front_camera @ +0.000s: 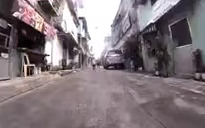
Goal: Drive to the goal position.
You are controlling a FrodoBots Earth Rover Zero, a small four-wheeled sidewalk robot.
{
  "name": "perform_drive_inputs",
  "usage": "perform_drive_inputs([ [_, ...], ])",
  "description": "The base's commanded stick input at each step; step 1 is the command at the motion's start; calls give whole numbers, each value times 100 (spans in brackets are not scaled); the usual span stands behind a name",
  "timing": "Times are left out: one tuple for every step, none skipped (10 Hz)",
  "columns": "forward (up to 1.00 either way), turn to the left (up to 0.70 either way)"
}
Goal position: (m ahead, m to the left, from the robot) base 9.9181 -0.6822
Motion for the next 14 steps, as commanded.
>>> perform_drive_inputs([
  [100, 0],
  [100, 0],
  [100, 0],
  [100, 0],
  [100, 0],
  [100, 0],
  [100, 0],
  [100, 0],
  [100, 0],
  [100, 0],
  [100, 0],
  [100, 0],
  [100, 0],
  [100, 0],
])
